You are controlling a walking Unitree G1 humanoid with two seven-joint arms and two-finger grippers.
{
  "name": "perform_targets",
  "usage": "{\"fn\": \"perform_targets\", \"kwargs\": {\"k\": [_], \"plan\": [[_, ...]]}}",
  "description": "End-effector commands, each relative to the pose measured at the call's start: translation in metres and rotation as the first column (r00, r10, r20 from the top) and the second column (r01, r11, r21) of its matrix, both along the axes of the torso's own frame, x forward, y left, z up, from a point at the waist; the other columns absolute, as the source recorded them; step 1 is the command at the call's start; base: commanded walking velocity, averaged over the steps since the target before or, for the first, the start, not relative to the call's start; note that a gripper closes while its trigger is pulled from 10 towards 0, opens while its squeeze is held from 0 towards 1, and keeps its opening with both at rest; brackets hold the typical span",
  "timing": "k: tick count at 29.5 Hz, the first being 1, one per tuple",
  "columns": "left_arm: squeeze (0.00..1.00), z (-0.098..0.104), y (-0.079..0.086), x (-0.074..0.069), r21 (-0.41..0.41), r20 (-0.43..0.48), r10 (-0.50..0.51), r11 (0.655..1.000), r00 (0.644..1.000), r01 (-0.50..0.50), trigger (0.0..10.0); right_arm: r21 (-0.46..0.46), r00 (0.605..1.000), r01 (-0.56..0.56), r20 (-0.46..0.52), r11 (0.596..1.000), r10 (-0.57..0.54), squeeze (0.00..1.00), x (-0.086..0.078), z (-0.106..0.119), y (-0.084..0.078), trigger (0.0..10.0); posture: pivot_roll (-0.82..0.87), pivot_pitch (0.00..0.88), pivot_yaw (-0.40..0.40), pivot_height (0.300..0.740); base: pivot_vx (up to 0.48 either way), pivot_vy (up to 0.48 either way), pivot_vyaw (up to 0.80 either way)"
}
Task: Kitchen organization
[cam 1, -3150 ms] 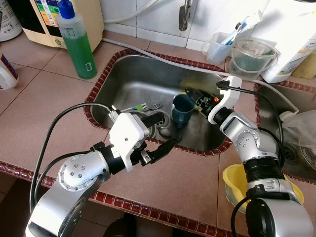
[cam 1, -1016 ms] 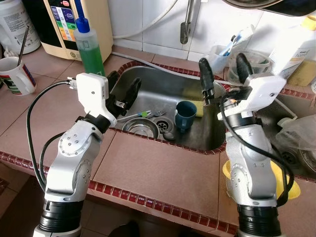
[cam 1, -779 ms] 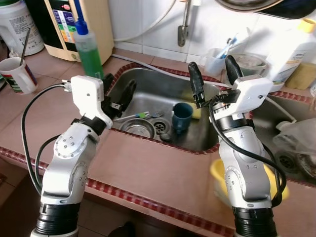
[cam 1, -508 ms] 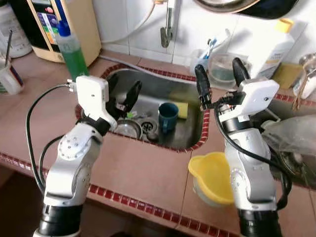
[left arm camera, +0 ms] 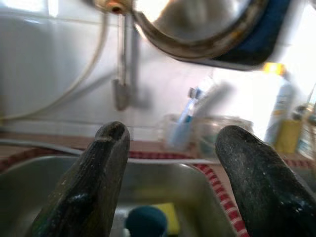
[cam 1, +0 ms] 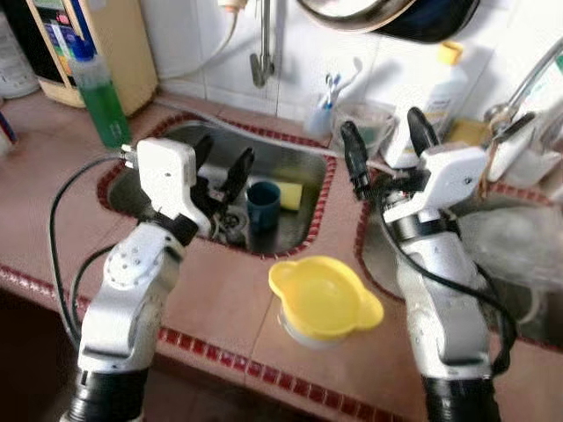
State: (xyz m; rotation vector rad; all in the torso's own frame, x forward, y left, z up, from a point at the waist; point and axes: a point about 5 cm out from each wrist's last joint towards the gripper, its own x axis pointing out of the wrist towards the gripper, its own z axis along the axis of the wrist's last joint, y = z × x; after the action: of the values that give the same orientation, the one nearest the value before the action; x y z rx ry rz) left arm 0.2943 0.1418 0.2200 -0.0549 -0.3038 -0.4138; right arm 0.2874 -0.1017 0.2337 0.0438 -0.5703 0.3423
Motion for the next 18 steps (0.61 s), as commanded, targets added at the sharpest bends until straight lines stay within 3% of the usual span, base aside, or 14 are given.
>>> {"fn": "perform_targets", "kwargs": {"k": [1, 9, 13, 18], "plan": [[0.0, 0.002, -0.003, -0.002, -0.027, -0.001, -0.024, 0.999, 1.0, 0.024, 10.0, -0.006, 1.0, 0.011, 0.013, 1.0, -0.011, 0.0, -0.001, 0.003, -0.006, 10.0, -0.05, 0.1, -0.042, 0.74, 0.0, 0.0, 0.0], [0.0, -0.007, 0.0, -0.011, 0.022, -0.022, -0.029, 0.999, 0.999, 0.029, 10.0, -0.012, 0.999, -0.015, -0.048, 1.0, 0.015, 0.0, -0.009, -0.01, -0.007, 10.0, -0.05, 0.106, -0.049, 0.74, 0.0, 0.0, 0.0], [0.0, -0.015, 0.004, -0.025, 0.1, -0.045, -0.072, 0.992, 0.996, 0.076, 10.0, -0.043, 0.994, -0.042, -0.098, 0.998, 0.037, 0.0, -0.02, -0.024, -0.008, 10.0, -0.06, 0.121, -0.05, 0.74, 0.0, 0.0, 0.0], [0.0, -0.018, 0.007, -0.037, 0.111, -0.069, -0.128, 0.985, 0.989, 0.135, 10.0, -0.066, 0.987, -0.075, -0.148, 0.995, 0.065, 0.0, -0.031, -0.036, -0.01, 10.0, -0.06, 0.135, -0.05, 0.74, 0.0, 0.0, 0.0]]}}
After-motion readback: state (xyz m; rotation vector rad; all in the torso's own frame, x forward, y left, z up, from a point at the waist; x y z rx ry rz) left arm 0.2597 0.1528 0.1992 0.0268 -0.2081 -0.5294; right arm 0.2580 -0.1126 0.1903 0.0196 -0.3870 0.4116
